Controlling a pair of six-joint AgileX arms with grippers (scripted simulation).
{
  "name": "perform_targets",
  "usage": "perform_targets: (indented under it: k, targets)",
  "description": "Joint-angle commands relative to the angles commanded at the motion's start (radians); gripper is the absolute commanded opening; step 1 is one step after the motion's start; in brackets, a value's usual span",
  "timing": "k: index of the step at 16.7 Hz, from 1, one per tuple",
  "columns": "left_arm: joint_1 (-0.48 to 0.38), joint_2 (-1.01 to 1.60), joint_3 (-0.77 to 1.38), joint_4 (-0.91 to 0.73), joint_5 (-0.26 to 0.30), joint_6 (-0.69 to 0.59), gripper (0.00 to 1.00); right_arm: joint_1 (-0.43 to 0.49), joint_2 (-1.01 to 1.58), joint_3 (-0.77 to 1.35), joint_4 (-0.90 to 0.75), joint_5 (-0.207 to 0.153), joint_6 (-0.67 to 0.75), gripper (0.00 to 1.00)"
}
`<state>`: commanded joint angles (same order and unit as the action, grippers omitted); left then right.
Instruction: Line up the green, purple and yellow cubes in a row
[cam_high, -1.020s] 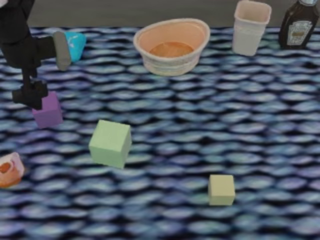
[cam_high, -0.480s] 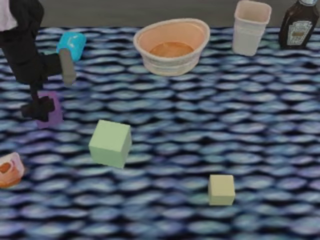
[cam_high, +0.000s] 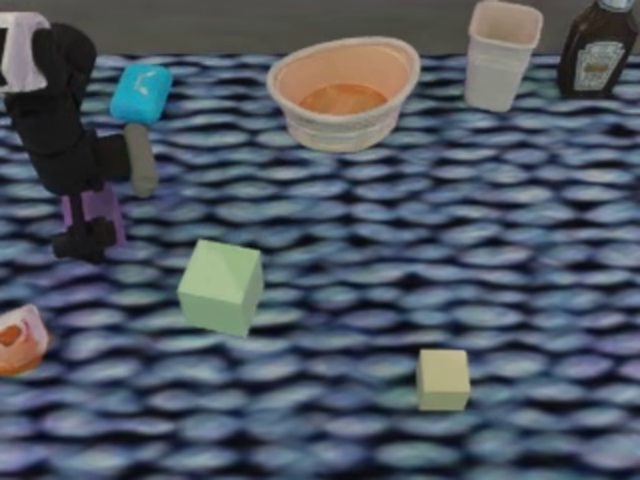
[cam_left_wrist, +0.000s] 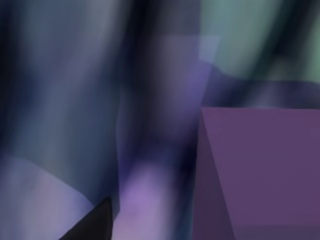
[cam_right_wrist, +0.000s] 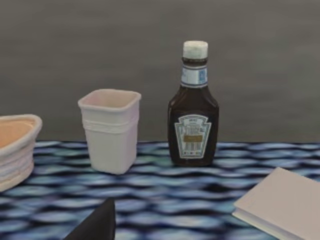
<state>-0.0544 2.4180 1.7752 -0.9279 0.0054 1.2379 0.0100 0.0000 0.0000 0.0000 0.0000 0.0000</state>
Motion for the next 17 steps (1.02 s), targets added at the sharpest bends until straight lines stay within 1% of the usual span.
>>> perform_targets:
  k: [13, 14, 17]
  targets:
    - [0.000, 0.000, 0.000, 0.000, 0.000, 0.000, 0.02, 0.000, 0.000, 0.000, 0.000, 0.000, 0.000, 1.00]
    - [0.000, 0.000, 0.000, 0.000, 0.000, 0.000, 0.00, 0.000, 0.000, 0.000, 0.000, 0.000, 0.000, 1.00]
    - [0.000, 0.000, 0.000, 0.000, 0.000, 0.000, 0.00, 0.000, 0.000, 0.000, 0.000, 0.000, 0.000, 1.00]
